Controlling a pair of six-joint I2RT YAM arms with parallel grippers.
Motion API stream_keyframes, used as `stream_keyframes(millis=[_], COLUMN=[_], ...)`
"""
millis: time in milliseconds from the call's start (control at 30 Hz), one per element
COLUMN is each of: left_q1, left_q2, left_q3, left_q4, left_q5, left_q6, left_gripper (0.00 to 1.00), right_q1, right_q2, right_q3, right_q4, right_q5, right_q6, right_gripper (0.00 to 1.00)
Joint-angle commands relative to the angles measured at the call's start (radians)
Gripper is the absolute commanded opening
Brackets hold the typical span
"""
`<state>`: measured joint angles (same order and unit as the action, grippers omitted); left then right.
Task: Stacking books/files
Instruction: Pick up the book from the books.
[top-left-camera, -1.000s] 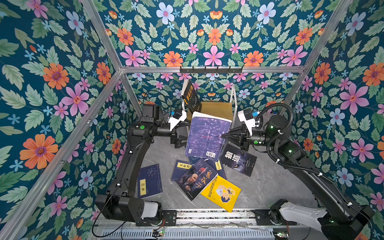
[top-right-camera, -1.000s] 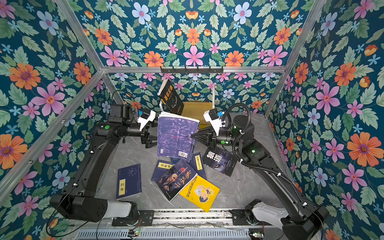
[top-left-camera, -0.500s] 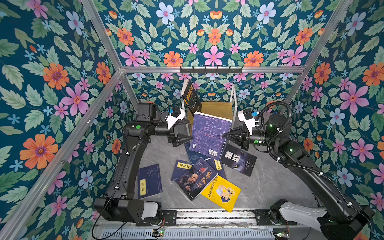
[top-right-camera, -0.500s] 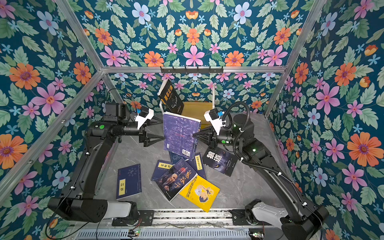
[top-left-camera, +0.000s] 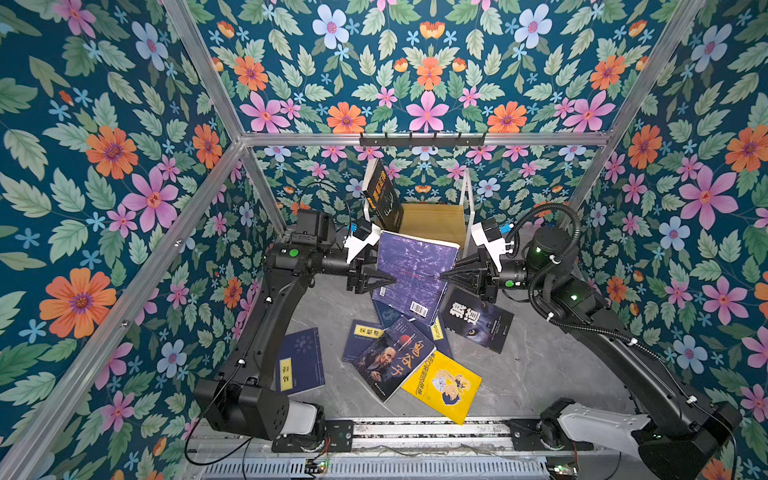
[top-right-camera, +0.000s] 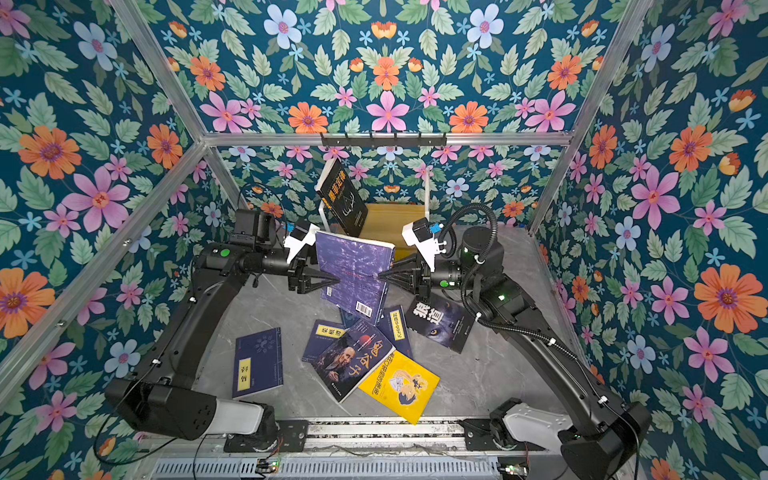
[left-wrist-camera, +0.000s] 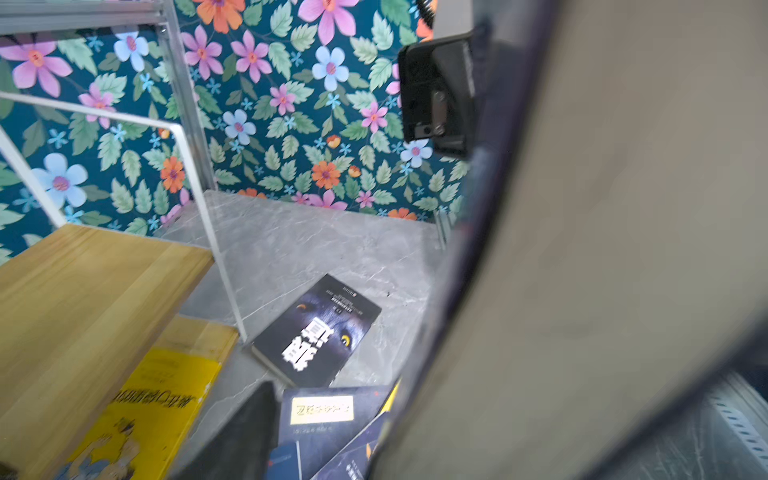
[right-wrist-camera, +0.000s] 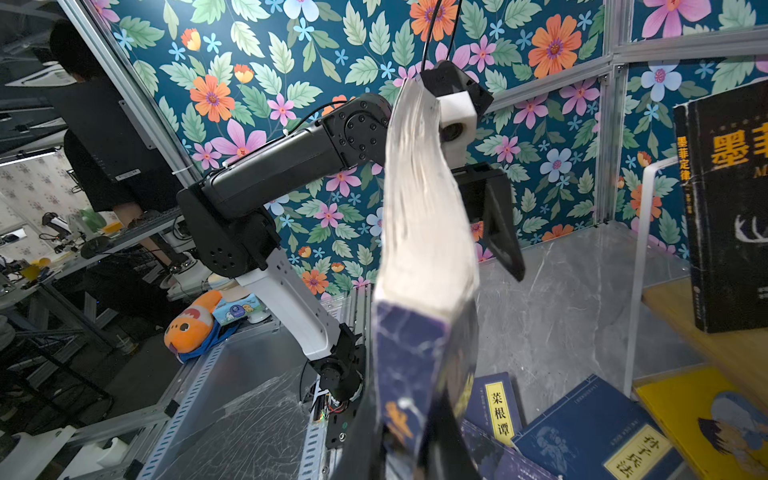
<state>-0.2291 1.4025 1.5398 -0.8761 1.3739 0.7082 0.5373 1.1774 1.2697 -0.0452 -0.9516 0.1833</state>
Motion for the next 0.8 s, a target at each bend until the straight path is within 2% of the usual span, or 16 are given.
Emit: stream_keyframes(millis=[0, 33, 133, 267, 333, 400, 433, 533, 600, 700, 767], left_q1=[0.002, 0.003, 0.003, 0.008, 0.008, 0.015, 0.019, 0.028, 0.046, 0.108, 0.143], left_q2=[-0.007, -0.009, -0.020, -0.026, -0.029, -0.032, -0.032, -0.039, -0.054, -0.097, -0.130], left_q3=[-0.005, -0.006, -0.020, -0.030, -0.038, -0.050, -0.052, -0.058, -0.079, -0.120, -0.141], left_q4=[0.083, 0.083, 0.091, 0.121, 0.131, 0.161, 0.177, 0.229, 0.290, 0.364, 0.368], left_q5=[0.061, 0.050, 0.023, -0.020, -0.016, -0.004, -0.003, -0.035, -0.083, -0.143, -0.205], left_q6=[-0.057, -0.057, -0.057, -0.091, -0.097, -0.122, -0.143, -0.203, -0.264, -0.348, -0.361], left_gripper=[0.10, 0.00, 0.00, 0.00, 0.00, 0.00, 0.00, 0.00, 0.28, 0.58, 0.73], right_q1=[0.002, 0.002, 0.002, 0.005, 0.007, 0.010, 0.013, 0.013, 0.013, 0.013, 0.013], right_q2=[0.009, 0.012, 0.022, 0.039, 0.045, 0.058, 0.062, 0.068, 0.063, 0.044, 0.027], right_q3=[0.015, 0.016, 0.017, 0.012, 0.007, 0.008, 0.011, 0.022, 0.033, 0.035, 0.037], right_q4=[0.052, 0.045, 0.035, 0.069, 0.094, 0.106, 0.106, 0.088, 0.052, 0.036, 0.029], right_q5=[0.040, 0.063, 0.136, 0.189, 0.189, 0.192, 0.196, 0.188, 0.222, 0.295, 0.331], right_q6=[-0.008, -0.013, -0.024, 0.010, 0.024, 0.025, 0.027, 0.018, -0.015, -0.024, -0.031], right_gripper=[0.00, 0.00, 0.16, 0.47, 0.55, 0.58, 0.52, 0.03, 0.00, 0.00, 0.00])
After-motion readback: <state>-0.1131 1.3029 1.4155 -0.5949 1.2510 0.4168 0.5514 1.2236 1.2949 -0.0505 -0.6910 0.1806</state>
